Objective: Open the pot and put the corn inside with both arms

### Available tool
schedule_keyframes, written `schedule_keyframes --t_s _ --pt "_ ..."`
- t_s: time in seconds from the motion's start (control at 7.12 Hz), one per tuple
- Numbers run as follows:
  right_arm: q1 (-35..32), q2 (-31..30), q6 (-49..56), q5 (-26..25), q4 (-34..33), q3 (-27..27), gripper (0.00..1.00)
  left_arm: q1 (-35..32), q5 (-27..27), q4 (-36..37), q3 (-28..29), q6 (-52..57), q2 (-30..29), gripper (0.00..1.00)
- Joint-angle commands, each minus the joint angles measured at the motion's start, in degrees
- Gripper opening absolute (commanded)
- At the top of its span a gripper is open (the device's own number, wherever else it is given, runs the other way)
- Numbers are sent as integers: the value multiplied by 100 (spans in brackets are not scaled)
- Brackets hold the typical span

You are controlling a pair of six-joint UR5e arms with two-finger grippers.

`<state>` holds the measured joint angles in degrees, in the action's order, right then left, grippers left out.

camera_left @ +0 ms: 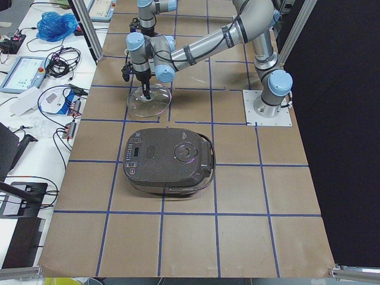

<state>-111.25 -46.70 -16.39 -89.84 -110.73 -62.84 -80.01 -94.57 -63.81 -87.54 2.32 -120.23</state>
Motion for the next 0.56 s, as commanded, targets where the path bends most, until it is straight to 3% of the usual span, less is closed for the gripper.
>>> schedule_keyframes --t_s 0.0,0.14,0.28,0.42 --pt "42 -713 56 -16 573 -70 100 3 113 263 -35 -47 -246 11" --pt "164 -1205 109 -16 1240 -123 99 3 236 263 -26 -30 -272 26" --pt "444 -1602 257 -16 1533 -262 97 3 246 272 -17 -38 -238 94" --pt "795 -2136 363 -7 1676 -681 98 -5 237 272 -35 -12 -98 100"
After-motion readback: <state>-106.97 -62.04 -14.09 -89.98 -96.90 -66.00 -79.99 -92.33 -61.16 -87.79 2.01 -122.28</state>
